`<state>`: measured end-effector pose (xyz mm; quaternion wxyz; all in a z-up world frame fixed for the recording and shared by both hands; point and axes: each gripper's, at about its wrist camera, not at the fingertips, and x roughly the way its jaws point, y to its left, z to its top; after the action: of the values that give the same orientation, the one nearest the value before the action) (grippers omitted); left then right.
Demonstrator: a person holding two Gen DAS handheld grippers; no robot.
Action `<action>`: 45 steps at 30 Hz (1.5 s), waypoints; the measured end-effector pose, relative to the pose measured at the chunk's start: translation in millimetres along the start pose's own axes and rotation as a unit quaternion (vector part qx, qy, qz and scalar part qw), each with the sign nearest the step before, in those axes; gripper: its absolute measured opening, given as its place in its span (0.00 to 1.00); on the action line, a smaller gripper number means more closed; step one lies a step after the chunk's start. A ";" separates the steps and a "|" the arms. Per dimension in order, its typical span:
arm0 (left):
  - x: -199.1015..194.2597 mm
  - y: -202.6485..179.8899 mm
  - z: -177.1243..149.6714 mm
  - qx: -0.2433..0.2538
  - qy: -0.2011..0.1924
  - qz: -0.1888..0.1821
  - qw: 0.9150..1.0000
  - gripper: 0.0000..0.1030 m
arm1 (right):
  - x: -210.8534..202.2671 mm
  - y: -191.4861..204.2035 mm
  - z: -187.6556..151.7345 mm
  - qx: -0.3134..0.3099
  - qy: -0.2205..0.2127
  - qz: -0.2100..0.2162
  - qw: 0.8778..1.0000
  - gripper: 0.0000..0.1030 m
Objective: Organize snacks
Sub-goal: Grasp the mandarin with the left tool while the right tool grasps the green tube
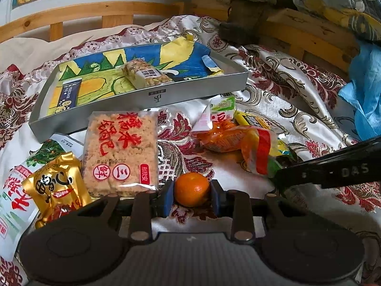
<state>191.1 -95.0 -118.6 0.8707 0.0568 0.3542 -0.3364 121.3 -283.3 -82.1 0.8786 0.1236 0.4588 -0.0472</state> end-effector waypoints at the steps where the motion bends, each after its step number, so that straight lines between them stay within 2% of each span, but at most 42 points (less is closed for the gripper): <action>1: -0.2 0.1 -0.1 -0.001 0.000 0.000 1.000 0.34 | 3.6 -0.7 1.3 0.004 0.002 0.000 1.000 0.19; 7: -1.2 1.0 -0.4 -0.010 0.001 0.001 1.000 0.34 | 23.0 -1.6 8.3 0.015 0.008 -0.003 1.000 0.22; 12: -7.7 -2.1 -0.9 -0.014 0.004 0.007 1.000 0.34 | 24.3 -4.0 9.3 0.032 0.015 -0.003 0.999 0.20; 19: -34.4 -7.7 5.0 -0.046 -0.002 0.023 0.999 0.34 | 0.4 12.7 -3.2 -0.024 0.009 -0.008 1.000 0.18; 24: -63.4 -17.0 13.0 -0.067 -0.029 0.043 0.996 0.34 | -26.1 32.5 -15.2 -0.104 -0.037 -0.045 0.993 0.17; 30: -98.7 -28.7 16.3 -0.077 -0.058 0.062 0.993 0.34 | -46.0 46.9 -27.7 -0.159 -0.064 -0.066 0.983 0.17; 35: -118.3 -32.7 7.7 -0.097 -0.065 0.070 0.991 0.34 | -70.1 48.5 -36.3 -0.163 -0.093 -0.055 0.981 0.17; 38: -126.8 -34.5 4.0 -0.105 -0.071 0.072 0.989 0.34 | -87.4 47.0 -38.5 -0.159 -0.128 -0.045 0.978 0.17; 45: -142.3 -38.4 21.9 -0.109 -0.106 0.081 0.985 0.34 | -126.2 59.4 -39.4 -0.175 -0.222 -0.028 0.959 0.17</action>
<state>105.3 -54.3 -3.8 0.9285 -0.0459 0.2891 -0.2284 29.2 -219.5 9.8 0.9645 -0.0583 0.2570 -0.0174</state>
